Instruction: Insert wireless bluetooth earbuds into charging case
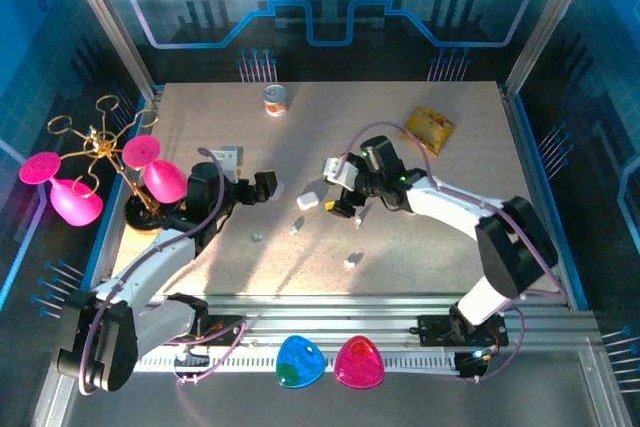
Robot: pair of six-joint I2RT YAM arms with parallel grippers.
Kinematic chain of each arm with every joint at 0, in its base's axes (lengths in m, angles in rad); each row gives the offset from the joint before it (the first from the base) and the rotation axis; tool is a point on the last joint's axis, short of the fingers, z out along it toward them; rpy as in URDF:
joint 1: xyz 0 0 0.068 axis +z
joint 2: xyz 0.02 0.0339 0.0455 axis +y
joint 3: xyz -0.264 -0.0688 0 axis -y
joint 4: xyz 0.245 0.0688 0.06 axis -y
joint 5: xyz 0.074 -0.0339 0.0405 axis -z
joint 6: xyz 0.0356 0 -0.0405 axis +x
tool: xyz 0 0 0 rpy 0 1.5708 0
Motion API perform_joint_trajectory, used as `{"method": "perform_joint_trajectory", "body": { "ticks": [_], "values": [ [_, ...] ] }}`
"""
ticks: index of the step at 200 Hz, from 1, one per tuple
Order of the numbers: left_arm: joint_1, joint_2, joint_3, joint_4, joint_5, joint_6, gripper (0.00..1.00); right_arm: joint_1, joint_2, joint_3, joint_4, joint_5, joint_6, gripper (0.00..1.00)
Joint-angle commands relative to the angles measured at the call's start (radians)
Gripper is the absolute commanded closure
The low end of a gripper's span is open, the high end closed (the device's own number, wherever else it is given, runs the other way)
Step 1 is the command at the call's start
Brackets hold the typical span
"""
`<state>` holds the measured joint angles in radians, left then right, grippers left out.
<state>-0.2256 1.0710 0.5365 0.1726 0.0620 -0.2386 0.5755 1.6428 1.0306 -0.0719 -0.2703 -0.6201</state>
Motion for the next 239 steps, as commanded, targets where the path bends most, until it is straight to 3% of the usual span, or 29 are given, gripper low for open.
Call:
{"method": "perform_joint_trajectory", "body": {
  "ticks": [1, 42, 113, 158, 239],
  "values": [
    [-0.002, -0.026, 0.031, -0.048, 0.015, -0.016, 0.01, 0.029, 0.096, 0.112, -0.117, -0.049, -0.068, 0.0],
    [-0.001, -0.056, 0.014, -0.05, 0.004, -0.007, 0.01, 0.094, 0.293, 0.317, -0.289, 0.008, -0.138, 0.01],
    [-0.001, -0.08, 0.002, -0.074, -0.005, 0.015, 0.0, 0.107, 0.485, 0.498, -0.444, 0.066, -0.21, 0.21],
    [-0.001, -0.072, 0.002, -0.065, 0.002, 0.015, 0.01, 0.101, 0.515, 0.523, -0.474, 0.071, -0.231, 0.3],
    [-0.001, -0.06, 0.008, -0.061, 0.008, 0.011, 0.01, 0.093, 0.467, 0.479, -0.441, 0.06, -0.212, 0.62]
  ]
}}
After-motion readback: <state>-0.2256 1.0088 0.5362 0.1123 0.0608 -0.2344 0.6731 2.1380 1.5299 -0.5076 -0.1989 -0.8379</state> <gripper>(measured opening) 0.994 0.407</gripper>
